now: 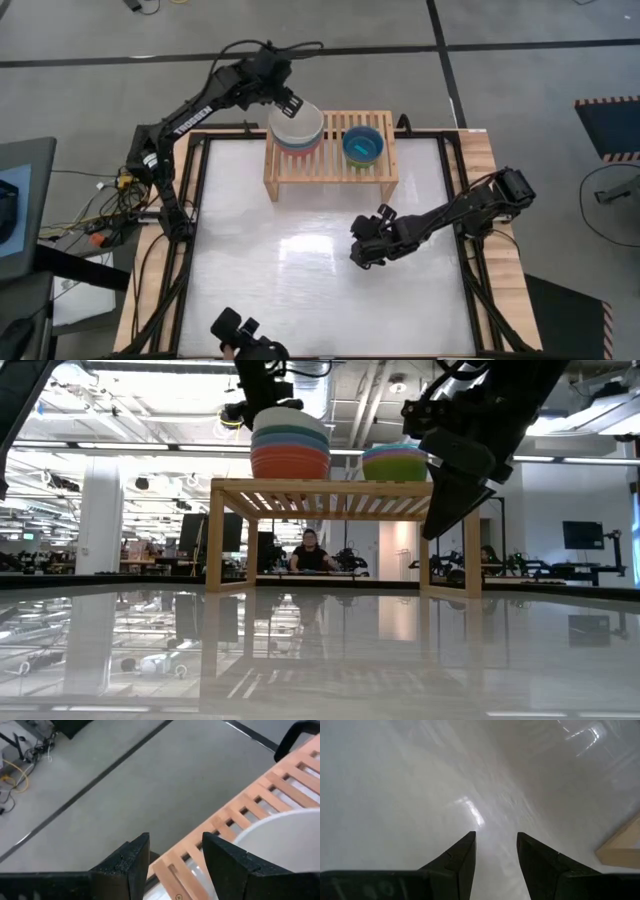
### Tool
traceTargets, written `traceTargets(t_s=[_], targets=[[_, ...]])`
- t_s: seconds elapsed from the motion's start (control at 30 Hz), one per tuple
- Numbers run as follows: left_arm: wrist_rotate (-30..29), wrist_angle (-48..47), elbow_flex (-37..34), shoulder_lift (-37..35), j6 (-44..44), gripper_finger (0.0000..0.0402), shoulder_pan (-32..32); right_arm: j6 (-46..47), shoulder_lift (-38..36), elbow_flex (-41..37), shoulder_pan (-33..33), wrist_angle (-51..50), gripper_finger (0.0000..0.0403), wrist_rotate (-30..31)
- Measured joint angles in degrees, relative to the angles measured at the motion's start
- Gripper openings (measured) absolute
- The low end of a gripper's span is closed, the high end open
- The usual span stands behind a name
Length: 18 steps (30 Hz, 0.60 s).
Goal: Place and stack bowls onto a shelf
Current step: Stack the white bowl on top of the green bowl on the shelf, then return to Home Position
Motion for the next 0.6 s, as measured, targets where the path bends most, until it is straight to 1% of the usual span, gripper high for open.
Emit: traceTargets(t_s=[0.17, 0.4, 0.5, 0.6], targets=[[-0.51, 0.5, 0.12, 0.0, -0.01, 0.0168, -0.42, 0.0, 0.0, 0.0, -0.21, -0.15, 0.0168, 0.0], [-0.75, -1.61, 4.68, -0.95, 1.79, 0.0168, -2.42, 0.0, 0.0, 0.0, -0.21, -0.19, 0.0168, 0.23], [-0.38, -3.56, 5.68, -2.8, 3.51, 0.0168, -4.29, 0.65, 0.0, 0.0, 0.25, -0.44, 0.0168, 4.27], [0.69, -5.32, 3.96, -6.4, 3.88, 0.0165, -6.73, 1.31, -0.01, 0.0, 1.92, -0.43, 0.0168, 10.23]])
